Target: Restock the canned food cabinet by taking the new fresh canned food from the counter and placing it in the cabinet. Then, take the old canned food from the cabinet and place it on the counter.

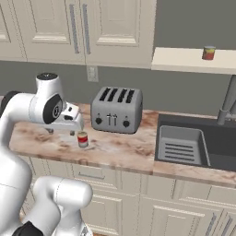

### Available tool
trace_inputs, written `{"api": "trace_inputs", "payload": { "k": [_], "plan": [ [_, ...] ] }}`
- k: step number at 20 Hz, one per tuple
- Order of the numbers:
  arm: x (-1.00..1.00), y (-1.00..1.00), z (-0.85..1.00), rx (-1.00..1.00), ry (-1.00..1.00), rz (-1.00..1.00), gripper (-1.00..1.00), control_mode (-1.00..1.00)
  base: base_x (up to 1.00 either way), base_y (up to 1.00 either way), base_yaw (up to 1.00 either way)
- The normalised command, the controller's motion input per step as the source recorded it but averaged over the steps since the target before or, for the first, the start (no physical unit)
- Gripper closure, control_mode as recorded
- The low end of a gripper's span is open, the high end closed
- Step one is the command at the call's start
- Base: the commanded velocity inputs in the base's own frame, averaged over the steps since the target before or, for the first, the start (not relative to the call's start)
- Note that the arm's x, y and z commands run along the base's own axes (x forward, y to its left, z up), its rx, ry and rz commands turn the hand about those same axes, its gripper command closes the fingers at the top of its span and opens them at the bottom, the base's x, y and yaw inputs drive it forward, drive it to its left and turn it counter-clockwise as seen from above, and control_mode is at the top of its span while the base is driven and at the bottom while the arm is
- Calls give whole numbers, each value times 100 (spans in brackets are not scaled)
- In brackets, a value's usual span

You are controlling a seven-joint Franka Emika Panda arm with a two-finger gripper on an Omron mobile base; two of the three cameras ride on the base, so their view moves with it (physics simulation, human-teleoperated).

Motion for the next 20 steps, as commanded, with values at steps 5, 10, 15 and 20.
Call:
{"api": "trace_inputs", "payload": {
  "k": [5, 10, 15, 20],
  "plan": [
    [58, 20, -69, 0, -8, -1, -100, -100, 0, 0, 0],
    [81, 7, -45, 0, -2, -4, -100, -100, 0, 0, 0],
    [73, 0, -43, 0, 0, -5, -100, -100, 0, 0, 0],
    [36, 0, -22, 0, 0, -2, -100, -100, 0, 0, 0]
  ]
}}
